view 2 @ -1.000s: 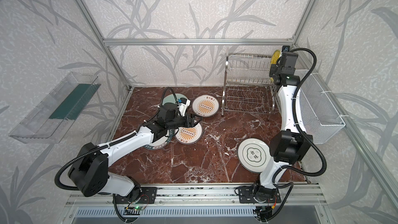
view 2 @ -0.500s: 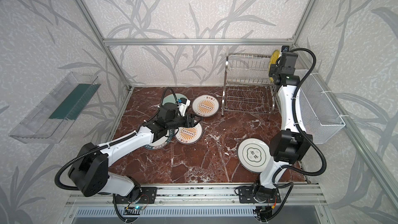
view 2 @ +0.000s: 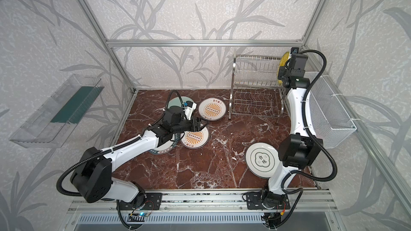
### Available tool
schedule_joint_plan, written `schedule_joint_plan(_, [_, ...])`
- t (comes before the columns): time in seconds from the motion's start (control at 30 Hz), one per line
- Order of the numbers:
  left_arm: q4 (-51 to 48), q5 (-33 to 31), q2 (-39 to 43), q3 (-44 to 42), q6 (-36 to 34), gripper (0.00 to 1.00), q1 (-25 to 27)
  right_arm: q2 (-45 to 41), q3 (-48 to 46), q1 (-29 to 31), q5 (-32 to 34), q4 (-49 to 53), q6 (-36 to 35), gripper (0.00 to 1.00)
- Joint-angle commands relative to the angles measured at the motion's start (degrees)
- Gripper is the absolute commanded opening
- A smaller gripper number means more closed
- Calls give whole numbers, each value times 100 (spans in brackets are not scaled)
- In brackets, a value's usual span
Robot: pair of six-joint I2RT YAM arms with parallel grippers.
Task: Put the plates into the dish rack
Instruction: 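Lower the upright bamboo tray into the dish rack slots with the right gripper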
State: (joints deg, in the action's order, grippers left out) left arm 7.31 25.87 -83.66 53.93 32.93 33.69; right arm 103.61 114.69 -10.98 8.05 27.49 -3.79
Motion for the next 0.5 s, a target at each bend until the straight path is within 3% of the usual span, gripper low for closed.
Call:
schedule_joint_plan(0.0, [-36, -3, 102, 85, -115, 70, -6, 72, 270, 23, -50, 81, 54, 26])
schedule_joint_plan(0.13, [-205, 56, 37, 174, -124, 70, -17, -31, 299, 22, -78, 64, 120, 35])
schedule_joint_plan(0.37, [-203, 68, 1, 170, -130, 70, -15, -178, 532, 25, -181, 218, 159, 62])
schedule_joint_plan(0.47, [-232, 0, 17, 146, -151, 70, -13, -288, 554, 26, -264, 226, 190, 68])
